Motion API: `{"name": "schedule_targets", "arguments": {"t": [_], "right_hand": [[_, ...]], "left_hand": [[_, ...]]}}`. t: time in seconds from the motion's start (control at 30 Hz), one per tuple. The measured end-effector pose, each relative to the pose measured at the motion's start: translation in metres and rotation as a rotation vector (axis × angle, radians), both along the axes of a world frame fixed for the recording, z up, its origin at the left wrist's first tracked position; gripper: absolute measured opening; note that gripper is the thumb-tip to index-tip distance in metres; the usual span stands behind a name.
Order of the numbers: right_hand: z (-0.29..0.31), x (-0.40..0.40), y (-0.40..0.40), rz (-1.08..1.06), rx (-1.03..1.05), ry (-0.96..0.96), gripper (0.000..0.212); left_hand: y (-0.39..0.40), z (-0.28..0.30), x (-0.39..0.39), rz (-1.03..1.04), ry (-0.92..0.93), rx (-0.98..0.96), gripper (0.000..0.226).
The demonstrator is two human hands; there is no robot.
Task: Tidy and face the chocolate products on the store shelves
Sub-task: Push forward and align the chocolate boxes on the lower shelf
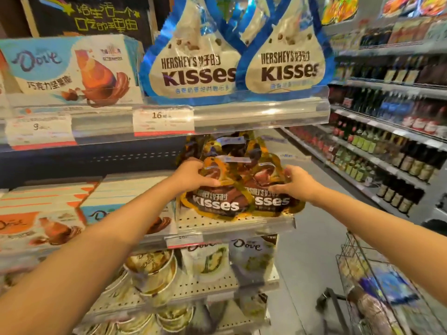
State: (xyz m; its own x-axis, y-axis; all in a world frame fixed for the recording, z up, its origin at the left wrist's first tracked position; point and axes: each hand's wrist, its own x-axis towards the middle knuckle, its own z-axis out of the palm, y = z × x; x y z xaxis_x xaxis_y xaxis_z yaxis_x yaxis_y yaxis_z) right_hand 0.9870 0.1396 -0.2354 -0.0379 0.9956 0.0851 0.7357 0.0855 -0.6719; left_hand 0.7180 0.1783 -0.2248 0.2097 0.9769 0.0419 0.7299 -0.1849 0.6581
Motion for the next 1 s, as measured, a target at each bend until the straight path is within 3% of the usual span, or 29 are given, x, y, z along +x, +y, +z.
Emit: {"name": "schedule_targets", "arguments": {"t": [0.07,0.17,0.27,0.4,0.57,0.73,0.8,0.87,1.0], "right_hand": [[0.0,-0.002,0.008,0.104,-0.064,0.109,0.014],[0.004,-0.002,0.017,0.177,-0.12,0.115,0.024],[0.007,0.001,0.019,0.235,-0.15,0.135,0.017],[0.004,0.003,0.022,0.272,-0.172,0.145,0.006],[0.002,0.007,0.027,0.296,-0.195,0.13,0.016],[0.003,0.007,0.028,0.308,-0.197,0.128,0.013],[0.006,0.008,0.026,0.336,-0.224,0.139,0.017],[0.01,0.008,0.023,0.381,-0.253,0.103,0.027],[0.009,0.01,0.021,0.375,-0.27,0.044,0.026]], "left_hand": [[-0.001,0.0,0.002,-0.006,0.019,0.014,0.055],[-0.003,-0.002,0.003,-0.014,0.038,0.047,0.058],[-0.011,0.0,0.003,-0.01,0.048,0.049,0.067],[-0.016,-0.004,0.009,0.052,0.063,0.082,0.043],[-0.018,-0.005,0.015,0.06,0.04,0.14,0.051],[-0.019,-0.001,0.004,-0.059,-0.017,0.008,0.041],[-0.019,0.003,-0.001,-0.111,0.02,-0.02,0.04],[-0.022,0.006,-0.001,-0.136,0.069,-0.039,0.019],[-0.023,0.004,-0.002,-0.092,0.128,-0.007,0.03]]}}
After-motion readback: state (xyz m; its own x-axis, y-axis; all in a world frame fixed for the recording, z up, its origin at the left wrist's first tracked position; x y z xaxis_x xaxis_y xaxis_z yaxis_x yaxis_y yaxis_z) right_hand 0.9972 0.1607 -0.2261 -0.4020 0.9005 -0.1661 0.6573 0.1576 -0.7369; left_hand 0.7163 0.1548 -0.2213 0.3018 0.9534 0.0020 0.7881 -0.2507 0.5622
